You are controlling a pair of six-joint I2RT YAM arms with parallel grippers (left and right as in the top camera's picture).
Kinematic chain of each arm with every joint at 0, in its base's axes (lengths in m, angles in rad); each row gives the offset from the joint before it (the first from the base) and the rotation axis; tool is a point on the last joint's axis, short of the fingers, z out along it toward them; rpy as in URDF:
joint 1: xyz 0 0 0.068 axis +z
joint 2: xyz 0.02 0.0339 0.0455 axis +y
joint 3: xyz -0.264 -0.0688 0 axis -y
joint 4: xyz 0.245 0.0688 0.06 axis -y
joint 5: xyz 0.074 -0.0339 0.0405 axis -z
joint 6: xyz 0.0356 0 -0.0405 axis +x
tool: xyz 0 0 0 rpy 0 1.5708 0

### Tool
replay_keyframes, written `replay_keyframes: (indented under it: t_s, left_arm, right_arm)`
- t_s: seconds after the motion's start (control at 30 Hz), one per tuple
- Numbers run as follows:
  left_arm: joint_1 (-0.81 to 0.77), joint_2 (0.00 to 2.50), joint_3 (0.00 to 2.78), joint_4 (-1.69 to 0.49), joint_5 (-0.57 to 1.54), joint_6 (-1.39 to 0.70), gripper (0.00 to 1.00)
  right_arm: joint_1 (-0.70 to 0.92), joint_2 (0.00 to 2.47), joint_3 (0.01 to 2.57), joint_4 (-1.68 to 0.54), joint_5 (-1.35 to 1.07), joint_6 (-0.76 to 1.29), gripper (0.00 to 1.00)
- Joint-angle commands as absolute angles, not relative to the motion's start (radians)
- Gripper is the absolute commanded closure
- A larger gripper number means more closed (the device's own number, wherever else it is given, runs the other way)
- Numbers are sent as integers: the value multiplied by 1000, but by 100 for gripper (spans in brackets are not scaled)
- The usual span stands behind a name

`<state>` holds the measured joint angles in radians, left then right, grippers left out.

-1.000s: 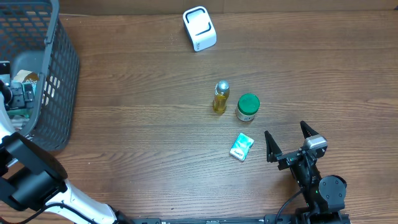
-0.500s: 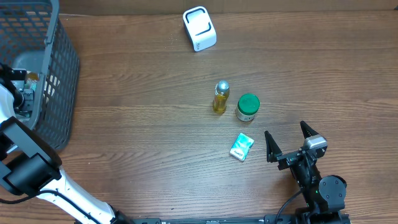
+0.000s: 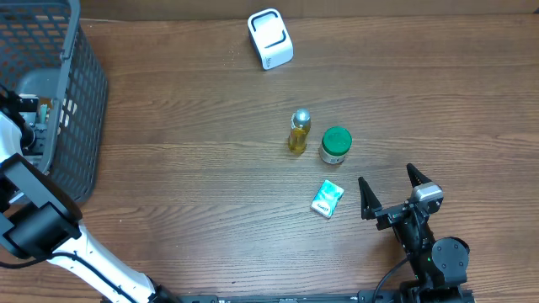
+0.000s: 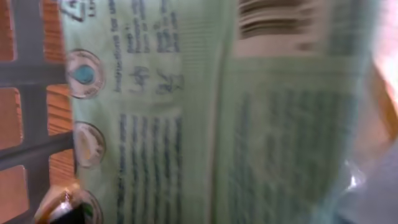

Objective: Scan the item barcode
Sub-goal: 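Reach the left gripper into the basket and grasp the clear snack bag, then lift the snack bag out and carry it left of the yellow bottle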

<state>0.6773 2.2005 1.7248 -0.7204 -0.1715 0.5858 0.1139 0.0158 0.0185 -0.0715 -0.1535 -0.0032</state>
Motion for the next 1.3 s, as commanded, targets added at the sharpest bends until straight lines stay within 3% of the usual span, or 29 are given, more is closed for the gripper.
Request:
replay_keyframes:
  t_s: [0.0, 0.2, 0.83, 1.27]
  left_arm:
    - [687, 2276, 1694, -751, -139, 585, 75]
    - [685, 2231, 1755, -756, -136, 416, 96]
    - [607, 1702, 2036, -815, 107, -78, 96]
    - [192, 1565, 2022, -1241, 94, -270, 95]
  right_arm:
    - [117, 13, 8, -67, -159, -1, 0]
    - [117, 13, 8, -67, -159, -1, 0]
    - [117, 13, 8, -67, -159, -1, 0]
    - [117, 13, 8, -67, -159, -1, 0]
